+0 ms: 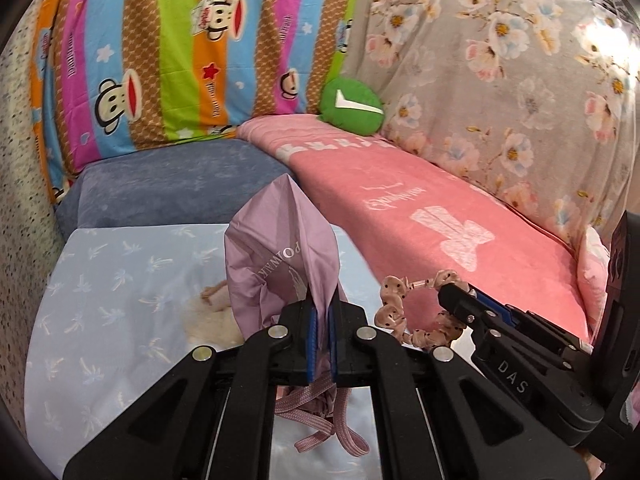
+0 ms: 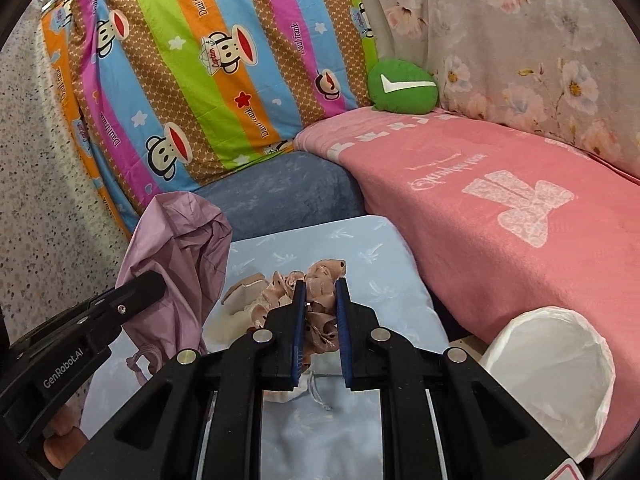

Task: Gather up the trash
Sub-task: 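Carry both items over the white bin and open both tools to drop them, then move both tools back over the fabric pile on the table, then grasp the leopard-print scrunchie with the left tool while the right tool grasps the dark red scrunchie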

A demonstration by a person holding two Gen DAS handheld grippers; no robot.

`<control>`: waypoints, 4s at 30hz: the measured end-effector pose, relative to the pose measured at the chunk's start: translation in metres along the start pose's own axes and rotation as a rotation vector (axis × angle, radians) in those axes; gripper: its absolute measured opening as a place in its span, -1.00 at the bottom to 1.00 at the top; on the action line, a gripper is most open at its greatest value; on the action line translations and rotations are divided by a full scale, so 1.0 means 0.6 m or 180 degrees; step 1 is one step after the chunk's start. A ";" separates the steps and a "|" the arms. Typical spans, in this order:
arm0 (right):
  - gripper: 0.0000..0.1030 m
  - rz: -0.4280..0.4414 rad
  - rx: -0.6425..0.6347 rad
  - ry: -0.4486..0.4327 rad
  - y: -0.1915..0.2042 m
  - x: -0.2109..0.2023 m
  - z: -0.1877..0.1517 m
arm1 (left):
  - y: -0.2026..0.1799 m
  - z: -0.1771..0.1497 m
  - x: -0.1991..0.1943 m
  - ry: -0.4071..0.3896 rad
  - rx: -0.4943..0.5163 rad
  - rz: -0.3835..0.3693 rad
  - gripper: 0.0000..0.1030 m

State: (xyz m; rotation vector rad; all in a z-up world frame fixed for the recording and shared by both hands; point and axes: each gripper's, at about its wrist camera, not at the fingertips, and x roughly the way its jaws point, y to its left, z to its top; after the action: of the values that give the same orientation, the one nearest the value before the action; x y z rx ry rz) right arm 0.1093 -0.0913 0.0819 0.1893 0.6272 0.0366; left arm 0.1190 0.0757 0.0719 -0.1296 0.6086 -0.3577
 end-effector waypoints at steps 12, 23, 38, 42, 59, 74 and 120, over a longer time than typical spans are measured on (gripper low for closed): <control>-0.73 -0.0328 0.0351 -0.0150 -0.148 -0.104 -0.025 | -0.143 -0.017 -0.003 0.0059 0.0312 -0.0428 -0.91; -0.70 -0.0647 0.0662 -0.0121 -0.279 -0.137 -0.067 | -0.270 -0.049 0.031 0.0270 0.0619 -0.0742 -0.91; -0.48 -0.0882 0.0916 -0.0066 -0.379 -0.137 -0.103 | -0.346 -0.080 0.094 0.0575 0.0578 -0.0956 0.27; -0.32 -0.0917 0.0938 -0.0086 -0.387 -0.137 -0.102 | -0.351 -0.080 0.084 0.0417 0.0604 -0.0871 0.42; -0.10 -0.0870 0.0797 -0.0075 -0.341 -0.131 -0.108 | -0.310 -0.078 0.077 0.0336 0.0576 -0.0609 0.42; -0.09 -0.0757 0.0644 0.0042 -0.277 -0.106 -0.119 | -0.245 -0.084 0.060 0.0289 0.0462 -0.0360 0.42; 0.01 -0.0169 -0.0177 0.0715 0.077 0.161 -0.125 | 0.211 -0.165 0.110 0.0837 -0.0679 0.0791 0.56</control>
State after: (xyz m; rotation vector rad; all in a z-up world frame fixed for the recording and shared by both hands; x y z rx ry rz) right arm 0.1450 -0.0246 -0.0248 0.1153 0.8540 0.0241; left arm 0.1484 0.1680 -0.0725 -0.2107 0.9127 -0.0673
